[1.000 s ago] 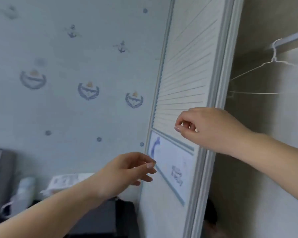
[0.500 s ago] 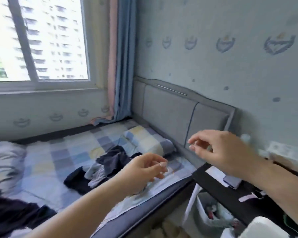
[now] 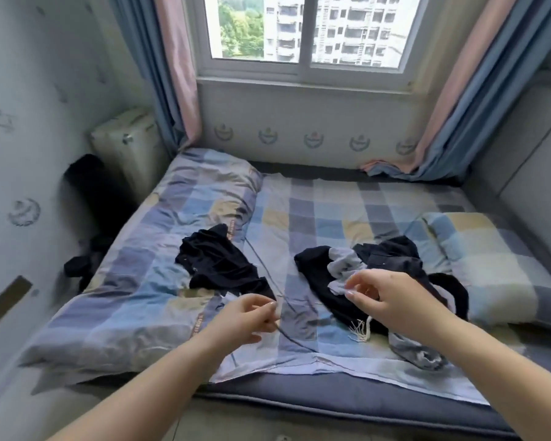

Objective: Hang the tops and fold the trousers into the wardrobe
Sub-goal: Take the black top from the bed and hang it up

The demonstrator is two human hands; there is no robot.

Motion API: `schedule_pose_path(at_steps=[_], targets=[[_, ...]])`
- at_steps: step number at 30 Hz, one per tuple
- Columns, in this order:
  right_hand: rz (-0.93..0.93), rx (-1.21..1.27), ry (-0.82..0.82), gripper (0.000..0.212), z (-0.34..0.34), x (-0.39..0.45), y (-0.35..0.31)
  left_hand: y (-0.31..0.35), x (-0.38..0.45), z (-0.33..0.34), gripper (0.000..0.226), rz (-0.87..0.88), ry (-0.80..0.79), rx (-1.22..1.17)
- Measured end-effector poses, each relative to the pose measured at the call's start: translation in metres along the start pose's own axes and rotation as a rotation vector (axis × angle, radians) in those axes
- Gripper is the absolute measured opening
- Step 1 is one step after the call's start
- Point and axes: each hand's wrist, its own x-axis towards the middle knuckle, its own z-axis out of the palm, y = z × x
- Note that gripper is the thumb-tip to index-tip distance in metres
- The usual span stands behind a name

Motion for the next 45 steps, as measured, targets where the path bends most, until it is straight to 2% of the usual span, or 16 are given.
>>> schedule_pose_path(at_steps=[9, 14, 24, 28, 34, 39, 45], targets=[[-0.120, 0.157, -0.303, 0.009, 0.072, 0.185, 0.017, -0.032, 0.089, -0.080, 0.016, -0.341, 0.424, -0.263], [-0.125, 0.217, -0.396, 0.014, 0.107, 0.234, 0.017, -0.041, 0.110, -0.102, 0.013, -0.427, 0.520, -0.253], [-0.122, 0.213, -0.508, 0.023, 0.154, 0.303, -0.001, -0.056, 0.177, -0.145, 0.015, -0.498, 0.499, -0.249], [-0.117, 0.227, -0.514, 0.031, 0.201, 0.344, -0.021, -0.086, 0.221, -0.180, 0.017, -0.516, 0.464, -0.222], [-0.076, 0.273, -0.512, 0.040, 0.300, 0.414, -0.053, -0.154, 0.305, -0.243, 0.013, -0.543, 0.448, -0.166], [-0.050, 0.257, -0.506, 0.051, 0.414, 0.483, -0.087, -0.232, 0.401, -0.306, 0.011, -0.559, 0.416, -0.072], [-0.144, 0.137, -0.455, 0.052, 0.530, 0.539, -0.110, -0.317, 0.491, -0.354, 0.038, -0.450, 0.339, 0.046]])
